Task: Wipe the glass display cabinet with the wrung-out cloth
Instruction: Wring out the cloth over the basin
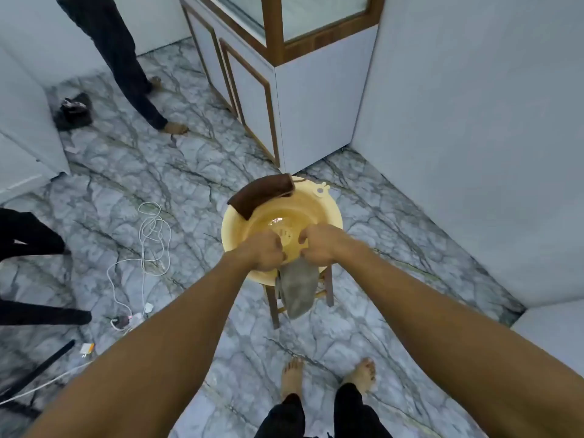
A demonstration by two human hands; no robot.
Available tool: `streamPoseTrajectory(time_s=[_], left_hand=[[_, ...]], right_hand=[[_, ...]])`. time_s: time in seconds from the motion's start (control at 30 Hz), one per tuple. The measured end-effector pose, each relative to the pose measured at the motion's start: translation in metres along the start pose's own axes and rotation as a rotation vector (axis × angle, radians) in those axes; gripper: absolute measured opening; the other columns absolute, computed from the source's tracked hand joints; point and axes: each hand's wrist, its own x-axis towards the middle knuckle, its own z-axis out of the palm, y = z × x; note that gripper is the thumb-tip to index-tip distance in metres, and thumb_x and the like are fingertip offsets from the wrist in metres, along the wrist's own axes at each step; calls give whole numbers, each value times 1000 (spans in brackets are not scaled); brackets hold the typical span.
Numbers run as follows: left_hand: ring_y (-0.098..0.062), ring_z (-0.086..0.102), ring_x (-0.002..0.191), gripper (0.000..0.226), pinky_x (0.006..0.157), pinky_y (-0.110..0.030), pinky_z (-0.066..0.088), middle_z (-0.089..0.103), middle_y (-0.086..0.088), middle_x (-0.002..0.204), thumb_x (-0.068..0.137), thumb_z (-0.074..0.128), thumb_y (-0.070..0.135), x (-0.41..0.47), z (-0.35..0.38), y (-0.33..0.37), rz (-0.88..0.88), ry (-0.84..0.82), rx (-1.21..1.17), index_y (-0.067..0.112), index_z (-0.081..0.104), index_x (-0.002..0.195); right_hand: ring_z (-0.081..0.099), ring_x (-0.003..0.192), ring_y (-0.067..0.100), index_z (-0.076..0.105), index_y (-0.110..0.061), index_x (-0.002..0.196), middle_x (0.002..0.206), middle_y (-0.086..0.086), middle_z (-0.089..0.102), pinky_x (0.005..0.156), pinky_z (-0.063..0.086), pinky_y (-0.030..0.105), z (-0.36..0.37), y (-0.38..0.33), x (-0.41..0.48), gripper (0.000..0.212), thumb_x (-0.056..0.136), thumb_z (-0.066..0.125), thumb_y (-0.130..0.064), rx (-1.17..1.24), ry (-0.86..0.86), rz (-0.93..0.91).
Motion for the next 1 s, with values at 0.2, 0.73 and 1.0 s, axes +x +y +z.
streamPoseTrajectory(time_s=[0.2,0.73,1.0], left_hand=[[-18,51,80,28,78,-38,40,59,-5,91,98,61,39,2,25,-4,-108,-201,-188,15,58,84],[-18,54,77,24,55,-27,35,56,5,81,77,88,28,13,-45,170,324,202,-101,17,69,86],[-15,62,66,13,55,-18,47,71,-3,78,87,78,15,42,-49,370,684,235,-269,20,68,93]], right_hand=[[60,117,29,51,-10,145,136,14,59,86,55,37,22,-5,5,53,95,64,-21,-16,-114,131],[64,63,12,81,-8,92,71,3,73,64,58,35,-78,134,-91,12,83,81,-1,649,404,90],[63,63,3,81,-15,89,74,-7,74,65,55,30,-161,271,-213,17,84,76,0,642,864,184]])
